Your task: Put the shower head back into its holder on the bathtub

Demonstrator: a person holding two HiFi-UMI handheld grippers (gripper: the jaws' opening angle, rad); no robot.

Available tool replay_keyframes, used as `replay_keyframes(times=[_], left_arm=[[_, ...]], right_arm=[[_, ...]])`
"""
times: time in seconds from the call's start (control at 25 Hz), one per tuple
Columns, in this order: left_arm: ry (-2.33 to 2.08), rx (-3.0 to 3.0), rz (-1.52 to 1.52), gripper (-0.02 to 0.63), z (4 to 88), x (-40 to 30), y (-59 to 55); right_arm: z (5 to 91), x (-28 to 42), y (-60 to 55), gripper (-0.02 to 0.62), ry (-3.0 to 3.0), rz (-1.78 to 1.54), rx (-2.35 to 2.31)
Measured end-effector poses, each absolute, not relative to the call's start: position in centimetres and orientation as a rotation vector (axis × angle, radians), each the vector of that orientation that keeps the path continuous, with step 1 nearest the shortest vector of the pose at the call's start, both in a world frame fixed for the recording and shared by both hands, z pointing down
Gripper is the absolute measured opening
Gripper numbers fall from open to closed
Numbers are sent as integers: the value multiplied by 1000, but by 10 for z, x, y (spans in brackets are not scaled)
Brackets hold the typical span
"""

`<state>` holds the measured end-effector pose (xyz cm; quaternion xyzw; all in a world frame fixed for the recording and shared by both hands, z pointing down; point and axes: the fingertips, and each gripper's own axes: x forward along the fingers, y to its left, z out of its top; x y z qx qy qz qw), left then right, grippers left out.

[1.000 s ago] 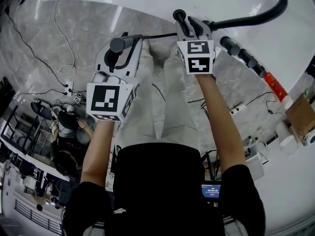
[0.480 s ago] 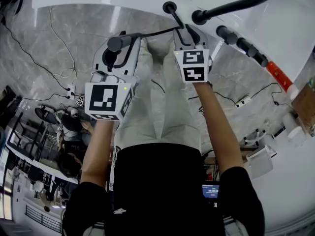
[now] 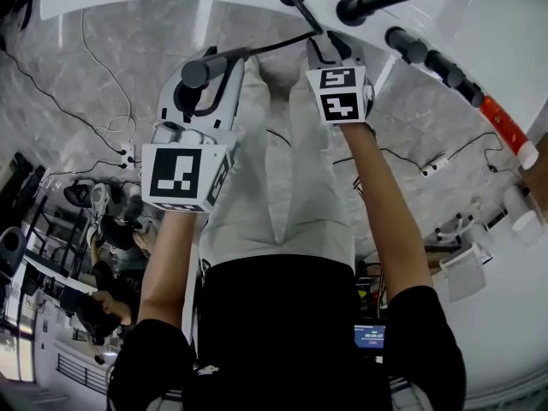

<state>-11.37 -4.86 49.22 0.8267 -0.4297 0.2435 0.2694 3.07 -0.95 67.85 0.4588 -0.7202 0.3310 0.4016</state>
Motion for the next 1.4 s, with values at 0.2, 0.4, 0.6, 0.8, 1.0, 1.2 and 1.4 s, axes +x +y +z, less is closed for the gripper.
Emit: replay_keyframes(times=[0.2,0.4,0.6,0.8,1.0,1.2,1.4], left_arm=[[-1152,2224,660,144,495,-114,-50],[-1146,2225,667,143,500,-118,-48],[-1138,2218,680,143,509,-120,-45],[-1133,2218,678,143,513,-119,-45],[-1133,2219,674,143,512,-114,-47],[-1129,2233,659,143,506,-110,-49],[-1145,2228,655,143,498,-111,-49]], right_arm=[[707,30,-6,153,-1782,875,1146],[730,28,-3,155,-1756,893,1137],[747,32,-5,155,-1743,902,1146],[752,34,-7,124,-1732,884,1152],[749,36,-6,74,-1729,862,1155],[741,37,-2,72,-1748,883,1142],[728,40,6,71,-1756,873,1130]])
